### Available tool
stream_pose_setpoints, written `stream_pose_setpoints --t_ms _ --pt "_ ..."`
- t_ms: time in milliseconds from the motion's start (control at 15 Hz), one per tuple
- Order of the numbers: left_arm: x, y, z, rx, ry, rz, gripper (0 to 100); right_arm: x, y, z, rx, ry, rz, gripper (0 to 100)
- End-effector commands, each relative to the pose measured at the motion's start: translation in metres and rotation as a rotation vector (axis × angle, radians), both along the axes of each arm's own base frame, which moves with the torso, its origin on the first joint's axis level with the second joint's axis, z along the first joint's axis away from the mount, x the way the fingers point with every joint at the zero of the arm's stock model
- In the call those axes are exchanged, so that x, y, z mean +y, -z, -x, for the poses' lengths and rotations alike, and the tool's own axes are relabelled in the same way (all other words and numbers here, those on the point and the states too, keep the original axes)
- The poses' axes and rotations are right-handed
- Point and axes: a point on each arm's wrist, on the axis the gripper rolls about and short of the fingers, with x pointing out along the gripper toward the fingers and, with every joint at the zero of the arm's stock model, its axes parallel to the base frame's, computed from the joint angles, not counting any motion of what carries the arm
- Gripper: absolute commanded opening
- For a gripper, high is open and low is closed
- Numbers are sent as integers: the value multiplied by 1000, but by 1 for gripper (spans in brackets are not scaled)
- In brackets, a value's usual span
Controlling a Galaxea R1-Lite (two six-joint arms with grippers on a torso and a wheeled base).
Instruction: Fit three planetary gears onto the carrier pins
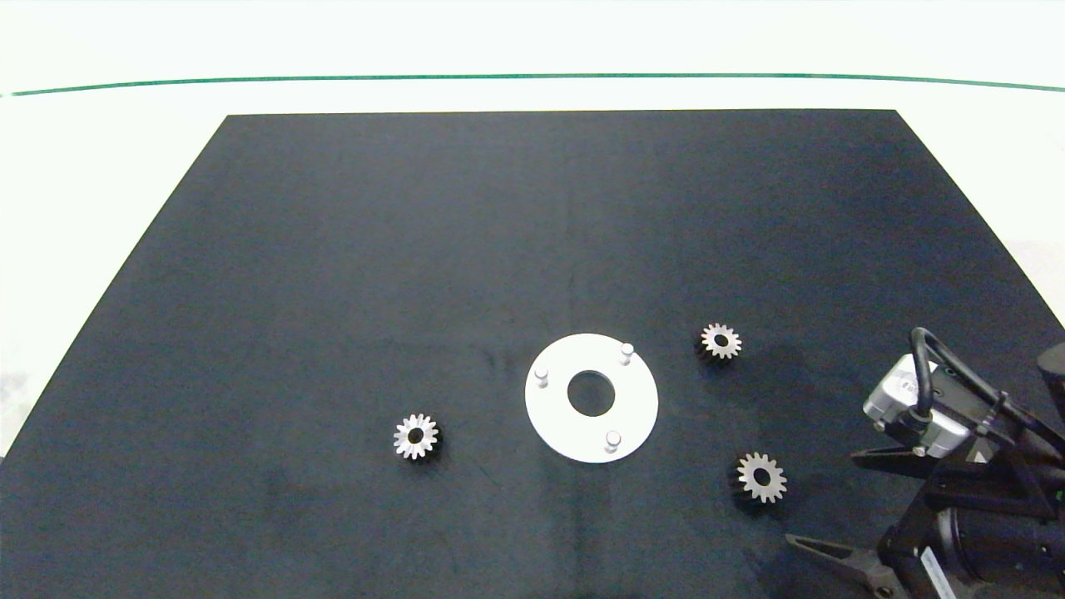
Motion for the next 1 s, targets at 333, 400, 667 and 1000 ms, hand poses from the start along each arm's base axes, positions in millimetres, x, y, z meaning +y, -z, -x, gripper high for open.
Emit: stream_pose_setpoints --t_ms 333,400,667,1000 --pt "0 -4 0 -7 -1 7 100 22 24 -33 49 -6 29 100" --pt "0 -5 0 -11 -1 11 100 24 24 -35 47 -6 28 100" --pt "0 -7 -2 -4 -1 25 100 26 22 -39 42 -6 26 100" --pt "0 -8 -1 -10 4 25 100 29 28 -45 61 -3 37 90"
